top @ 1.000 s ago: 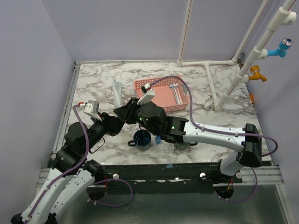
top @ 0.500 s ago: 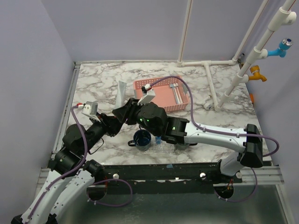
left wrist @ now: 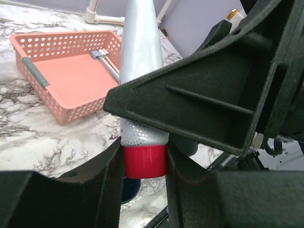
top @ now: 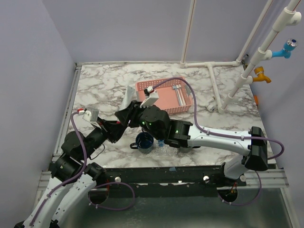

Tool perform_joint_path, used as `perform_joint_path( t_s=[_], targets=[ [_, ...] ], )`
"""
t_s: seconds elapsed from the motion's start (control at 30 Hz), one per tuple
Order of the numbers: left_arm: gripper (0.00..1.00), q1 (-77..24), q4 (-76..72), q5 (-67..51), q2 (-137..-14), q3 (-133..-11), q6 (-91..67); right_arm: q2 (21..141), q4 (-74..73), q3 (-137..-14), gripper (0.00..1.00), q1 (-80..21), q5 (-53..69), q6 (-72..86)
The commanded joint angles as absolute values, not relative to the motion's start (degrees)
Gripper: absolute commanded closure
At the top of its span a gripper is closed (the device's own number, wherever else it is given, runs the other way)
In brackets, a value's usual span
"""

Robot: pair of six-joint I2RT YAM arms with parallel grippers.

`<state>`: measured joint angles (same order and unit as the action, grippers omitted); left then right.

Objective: Prepare toiletry sets of a toothbrush and toothpaste on the tray

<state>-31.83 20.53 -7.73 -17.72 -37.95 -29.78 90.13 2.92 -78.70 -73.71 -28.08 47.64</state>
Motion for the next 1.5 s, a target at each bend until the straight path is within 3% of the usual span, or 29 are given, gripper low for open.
perform_joint_path(
  t_s=[0.0, 0.37, 0.67, 0.83, 0.97, 1.3, 1.47],
  targets=[
    [1.0, -31.55, 17.74, -11.54, -14.86, -36.64, -28.48, 87.94, 0.88, -80.83, 0.53, -73.65, -32.91, 45.68],
    [1.0, -31.55, 18.51, -14.67, -12.29, -34.61, -27.95, 86.05, 1.48, -81.29, 0.55, -73.28, -35.25, 44.37],
    [0.99, -31.5, 18.69, -17.7, -11.62, -34.29, -27.86, 84.93, 3.09, -79.5, 0.71, -73.24, -34.13, 43.88],
    [0.58, -31.51, 18.35, -17.67, -11.59, -35.25, -28.09, 83.5, 5.11, -76.29, 0.72, -73.29, -32.28, 44.35],
    [0.36, -31.55, 17.52, -17.67, -12.58, -36.09, -27.95, 82.92, 5.51, -75.16, 0.73, -73.26, -30.91, 44.82],
    [0.29, -31.51, 14.91, -17.57, -15.96, -37.27, -27.15, 83.39, 5.86, -75.05, 0.73, -73.28, -27.66, 46.25],
    [0.36, -31.55, 14.19, -17.88, -17.12, -37.49, -26.38, 83.83, 5.8, -75.48, 0.73, -73.36, -26.56, 46.27]
  ],
)
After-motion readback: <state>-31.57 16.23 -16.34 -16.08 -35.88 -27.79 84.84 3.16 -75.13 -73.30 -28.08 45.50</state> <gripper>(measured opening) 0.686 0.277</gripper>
